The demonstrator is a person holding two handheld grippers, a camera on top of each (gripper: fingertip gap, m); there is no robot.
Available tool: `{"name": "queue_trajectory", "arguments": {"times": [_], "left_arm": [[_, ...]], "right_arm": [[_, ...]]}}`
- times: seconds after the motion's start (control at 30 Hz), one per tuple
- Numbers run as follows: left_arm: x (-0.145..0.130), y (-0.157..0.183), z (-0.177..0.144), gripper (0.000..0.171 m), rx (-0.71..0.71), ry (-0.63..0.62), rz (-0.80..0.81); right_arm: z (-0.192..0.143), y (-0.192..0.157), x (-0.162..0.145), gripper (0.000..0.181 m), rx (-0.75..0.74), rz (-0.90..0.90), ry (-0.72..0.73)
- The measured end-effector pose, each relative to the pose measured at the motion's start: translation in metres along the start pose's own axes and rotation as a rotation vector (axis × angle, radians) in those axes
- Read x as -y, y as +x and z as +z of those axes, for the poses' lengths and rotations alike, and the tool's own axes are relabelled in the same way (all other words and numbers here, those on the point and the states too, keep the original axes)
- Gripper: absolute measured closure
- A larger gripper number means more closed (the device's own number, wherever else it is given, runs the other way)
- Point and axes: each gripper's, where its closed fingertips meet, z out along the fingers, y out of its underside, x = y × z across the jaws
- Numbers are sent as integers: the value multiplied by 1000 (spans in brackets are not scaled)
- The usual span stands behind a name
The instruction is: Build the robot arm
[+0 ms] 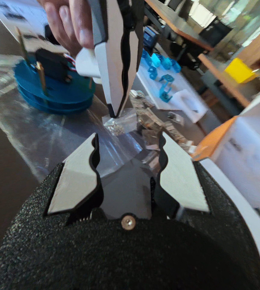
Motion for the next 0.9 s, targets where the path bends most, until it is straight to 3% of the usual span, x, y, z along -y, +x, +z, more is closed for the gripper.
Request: {"name": "queue_trajectory", "arguments": {"times": [0.07, 0.2, 0.33, 0.4, 0.57, 0.77, 0.9], "left_arm": [[0, 1, 0, 171, -20, 11, -18], [0, 9, 0, 171, -69, 16, -2], [-5, 17, 6, 171, -92, -13, 24], [-6, 16, 7, 171, -81, -22, 27], [-8, 8, 1, 171, -29, -40, 33], [-19, -1, -1, 171, 61, -98, 115], [-23, -5, 0, 171, 141, -124, 295]], "right_arm": [[4, -3, -4, 106, -52, -98, -30], [12, -14, -6, 109, -1, -98, -17], [9, -18, -2, 127, 23, -124, 34], [6, -18, -1, 143, 17, -142, 37], [2, -16, 4, 157, -10, -178, 49], [3, -15, 2, 157, -69, -280, 16], [0, -12, 4, 158, -168, -420, 3]]}}
